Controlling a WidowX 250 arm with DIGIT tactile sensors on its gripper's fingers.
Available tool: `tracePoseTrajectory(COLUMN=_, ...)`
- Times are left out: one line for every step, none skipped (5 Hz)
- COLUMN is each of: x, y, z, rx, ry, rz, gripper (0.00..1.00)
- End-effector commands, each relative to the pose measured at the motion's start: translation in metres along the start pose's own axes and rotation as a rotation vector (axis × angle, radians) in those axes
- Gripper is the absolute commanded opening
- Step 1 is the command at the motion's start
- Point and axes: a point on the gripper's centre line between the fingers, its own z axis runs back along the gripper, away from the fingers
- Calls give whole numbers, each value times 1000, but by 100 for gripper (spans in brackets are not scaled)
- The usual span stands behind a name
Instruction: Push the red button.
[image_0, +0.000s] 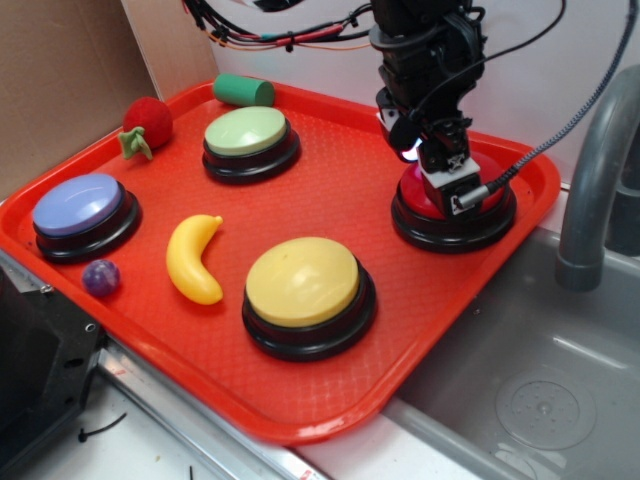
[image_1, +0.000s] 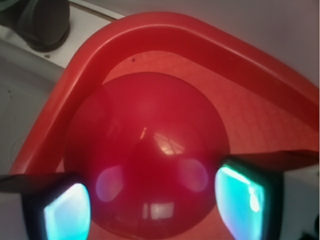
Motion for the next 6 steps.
tracePoseTrajectory(x=-4, y=4, z=58, rx=35, ry=38, rz=-72, gripper=100)
tracePoseTrajectory(x=-14, y=6, z=81, rx=7, ry=55, rz=-39, gripper=100)
tracePoseTrajectory(x=-19, y=7, z=94, rx=-8, ry=52, rz=-17, gripper=100)
tracePoseTrajectory(x=-22, y=5, z=107, rx=-8, ry=61, rz=3, gripper=100)
tracePoseTrajectory(x=-28, y=3, z=120, rx=-1, ry=51, rz=7, gripper=100)
tracePoseTrajectory(x=-34, y=2, z=129, rx=2, ry=37, rz=9, gripper=100)
